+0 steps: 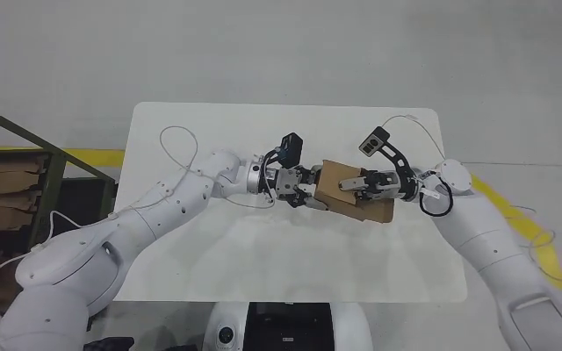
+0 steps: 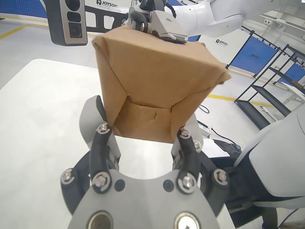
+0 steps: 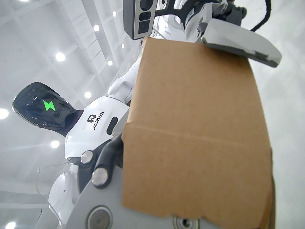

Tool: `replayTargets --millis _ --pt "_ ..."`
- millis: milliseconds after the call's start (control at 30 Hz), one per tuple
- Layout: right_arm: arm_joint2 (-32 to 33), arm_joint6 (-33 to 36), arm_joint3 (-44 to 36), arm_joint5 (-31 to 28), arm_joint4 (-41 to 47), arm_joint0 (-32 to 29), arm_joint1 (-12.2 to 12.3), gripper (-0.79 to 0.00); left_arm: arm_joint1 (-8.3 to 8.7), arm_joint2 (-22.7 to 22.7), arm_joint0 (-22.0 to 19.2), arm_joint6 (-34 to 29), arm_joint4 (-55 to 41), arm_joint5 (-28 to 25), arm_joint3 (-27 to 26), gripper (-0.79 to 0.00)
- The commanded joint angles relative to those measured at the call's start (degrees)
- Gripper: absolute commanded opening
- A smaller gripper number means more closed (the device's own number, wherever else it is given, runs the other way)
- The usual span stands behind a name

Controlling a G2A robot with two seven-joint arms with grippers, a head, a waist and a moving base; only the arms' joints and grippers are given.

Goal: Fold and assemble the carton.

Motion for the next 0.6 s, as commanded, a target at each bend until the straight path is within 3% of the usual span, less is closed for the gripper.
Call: replayTargets --millis 0,100,267,367,467,500,567 --pt "-0.19 0.00 0.12 0.00 0.03 0.11 -0.03 -0.785 0.07 0.28 -0.09 0.14 -0.24 0.00 0.01 -0.342" --pt "-0.38 0.00 0.30 0.00 0.12 0.31 -0.03 -0.785 0.15 0.63 -0.20 0.34 -0.68 0.00 0.02 -0.314" --pt "-0.57 0.00 0.67 0.00 0.31 0.53 -0.02 -0.767 0.24 1.19 -0.38 0.74 -1.32 0.00 -0.04 -0.336" --pt "-0.65 0.00 0.80 0.00 0.42 0.57 -0.02 -0.483 0.27 1.54 -0.49 0.92 -1.61 0.00 0.00 -0.339" --pt "-0.70 0.00 0.87 0.00 0.35 0.65 0.00 -0.419 0.26 1.87 -0.48 1.19 -1.87 0.00 0.07 -0.348" --pt "-0.70 0.00 0.87 0.00 0.37 0.67 0.01 -0.342 0.26 1.97 -0.48 1.28 -1.93 0.00 0.10 -0.354" --pt "-0.71 0.00 0.86 0.00 0.42 0.72 0.04 -0.086 0.24 2.10 -0.48 1.57 -2.10 0.00 0.15 -0.354"
